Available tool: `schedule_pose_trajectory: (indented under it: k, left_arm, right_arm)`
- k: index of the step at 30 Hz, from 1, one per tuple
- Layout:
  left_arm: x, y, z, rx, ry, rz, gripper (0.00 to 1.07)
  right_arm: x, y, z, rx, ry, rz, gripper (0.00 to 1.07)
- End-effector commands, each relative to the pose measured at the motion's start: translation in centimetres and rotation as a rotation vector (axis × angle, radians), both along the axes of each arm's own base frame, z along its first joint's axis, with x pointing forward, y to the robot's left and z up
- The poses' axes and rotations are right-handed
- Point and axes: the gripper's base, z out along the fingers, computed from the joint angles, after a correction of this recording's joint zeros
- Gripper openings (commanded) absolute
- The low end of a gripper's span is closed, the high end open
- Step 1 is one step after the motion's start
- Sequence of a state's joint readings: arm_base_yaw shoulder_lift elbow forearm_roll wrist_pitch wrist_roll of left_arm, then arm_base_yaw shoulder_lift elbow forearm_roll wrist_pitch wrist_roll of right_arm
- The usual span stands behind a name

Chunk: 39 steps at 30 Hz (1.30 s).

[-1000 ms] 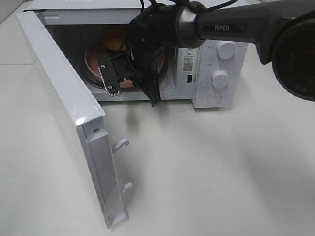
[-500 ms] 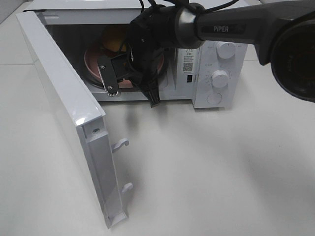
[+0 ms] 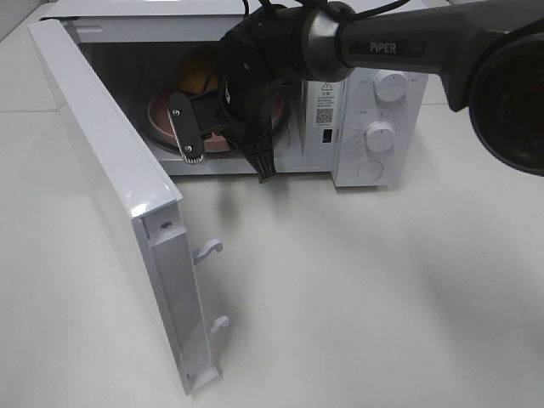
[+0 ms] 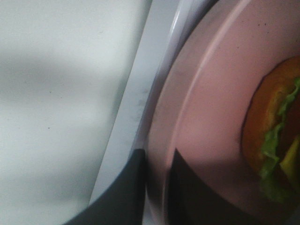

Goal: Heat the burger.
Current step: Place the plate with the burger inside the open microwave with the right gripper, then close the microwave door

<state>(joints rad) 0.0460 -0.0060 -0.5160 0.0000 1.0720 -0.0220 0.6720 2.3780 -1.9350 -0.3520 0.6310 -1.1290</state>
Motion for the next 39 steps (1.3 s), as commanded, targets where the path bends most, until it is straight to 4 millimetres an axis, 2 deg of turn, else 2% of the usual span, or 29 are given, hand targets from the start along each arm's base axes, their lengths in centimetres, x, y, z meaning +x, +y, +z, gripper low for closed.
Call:
schedule_pose_trajectory:
  k: [1, 2, 3, 5, 6, 7, 8, 9, 10, 11, 13, 16, 28, 39]
  left_arm:
    - [-0.2, -0.1, 0.0, -0.005, -0.015, 0.0, 1.02]
    - [-0.2, -0.1, 0.0, -0.005, -0.015, 0.0, 1.02]
    - [-0.2, -0.1, 0.0, -0.005, -0.015, 0.0, 1.02]
    - [-0.2, -0.1, 0.0, -0.005, -0.015, 0.0, 1.02]
    - [-0.2, -0.1, 0.0, -0.005, -0.015, 0.0, 1.02]
    - [-0.2, -0.1, 0.0, -0.005, -0.015, 0.0, 1.02]
    - [-0.2, -0.1, 0.0, -0.005, -0.015, 0.0, 1.02]
    - [-0.2, -0.1, 0.0, -0.005, -0.015, 0.0, 1.02]
    - [-0.2, -0.1, 0.0, -0.005, -0.015, 0.0, 1.02]
    - [-0.2, -0.1, 0.0, -0.005, -0.015, 0.0, 1.02]
    - [-0.2, -0.1, 0.0, -0.005, -0.015, 0.0, 1.02]
    - [-0.2, -0.1, 0.0, -0.005, -0.015, 0.0, 1.02]
    - [-0.2, -0.1, 0.0, -0.005, -0.015, 0.0, 1.02]
    - [-0.2, -0.1, 0.0, -0.005, -0.015, 0.0, 1.02]
  right_arm:
    - [0.3, 0.0, 1.1, 0.022, -0.029, 0.0, 0.25]
    - [0.3, 0.0, 1.1, 0.025, -0.028, -0.005, 0.28]
    - [0.3, 0.0, 1.1, 0.034, -0.026, -0.019, 0.37]
    - [0.2, 0.0, 1.0, 0.037, -0.021, -0.027, 0.41]
    - [0.2, 0.0, 1.1, 0.051, -0.018, -0.047, 0.48]
    - [0.2, 0.0, 1.1, 0.051, -0.018, -0.047, 0.48]
    - [0.2, -0.1, 1.1, 0.06, -0.013, -0.067, 0.57]
    - [0.2, -0.1, 1.1, 0.06, -0.013, -0.067, 0.57]
    - [0.2, -0.1, 1.0, 0.06, -0.003, -0.082, 0.65]
    - [0.2, -0.1, 1.0, 0.06, -0.003, -0.082, 0.65]
    - [0.1, -0.2, 1.0, 0.056, 0.006, -0.09, 0.74]
    - [0.0, -0.3, 1.3, 0.057, 0.007, -0.093, 0.78]
    - [-0.4, -0.4, 3.1, 0.092, 0.014, -0.119, 0.76]
    - [-1.0, -0.6, 3.4, 0.08, 0.073, -0.149, 0.76]
